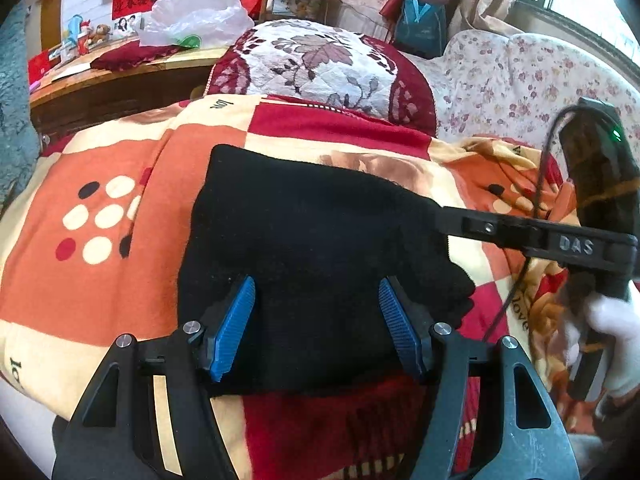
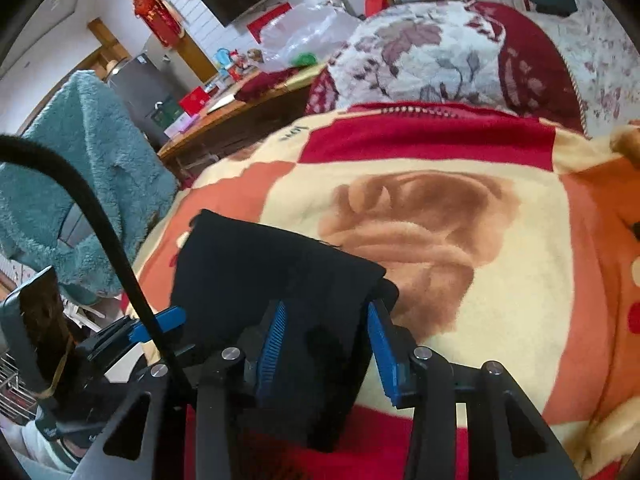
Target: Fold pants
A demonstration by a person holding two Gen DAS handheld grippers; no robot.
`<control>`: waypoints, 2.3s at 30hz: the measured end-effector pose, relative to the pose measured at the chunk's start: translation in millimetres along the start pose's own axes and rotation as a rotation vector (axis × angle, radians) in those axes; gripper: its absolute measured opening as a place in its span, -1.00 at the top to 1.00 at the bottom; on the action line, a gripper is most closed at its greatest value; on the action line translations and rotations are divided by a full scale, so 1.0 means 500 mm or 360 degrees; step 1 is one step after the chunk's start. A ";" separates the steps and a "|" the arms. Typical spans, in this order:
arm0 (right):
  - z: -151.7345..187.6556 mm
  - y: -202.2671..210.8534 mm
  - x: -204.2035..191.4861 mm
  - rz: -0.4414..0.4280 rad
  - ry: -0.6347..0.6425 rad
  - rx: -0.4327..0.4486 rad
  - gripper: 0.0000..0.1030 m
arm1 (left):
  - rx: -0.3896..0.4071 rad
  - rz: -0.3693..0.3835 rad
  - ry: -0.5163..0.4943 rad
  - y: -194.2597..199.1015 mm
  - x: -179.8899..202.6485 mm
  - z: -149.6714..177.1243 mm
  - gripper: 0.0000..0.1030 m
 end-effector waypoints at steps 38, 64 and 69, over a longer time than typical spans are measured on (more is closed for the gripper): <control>0.059 0.003 -0.035 -0.0002 -0.0061 -0.0044 -0.09 | 0.0004 0.0019 0.0244 0.045 -0.100 0.002 -0.24; 0.105 0.004 -0.017 0.0039 0.0003 -0.0094 0.11 | 0.0043 -0.0006 0.0184 0.031 -0.100 0.009 -0.30; 0.094 -0.007 0.018 -0.0160 -0.0201 -0.0080 -0.03 | -0.0041 0.0170 0.0214 0.017 -0.138 -0.012 -0.30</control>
Point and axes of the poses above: each gripper's, at about its wrist camera, not at the fingertips, and y roughly against the way its jaws point, x to its right, z to its underside, the point moved 2 cm from there along -y, roughly the way its jaws point, and after that the axes turned 13 degrees about -x, right-handed, at the moved point
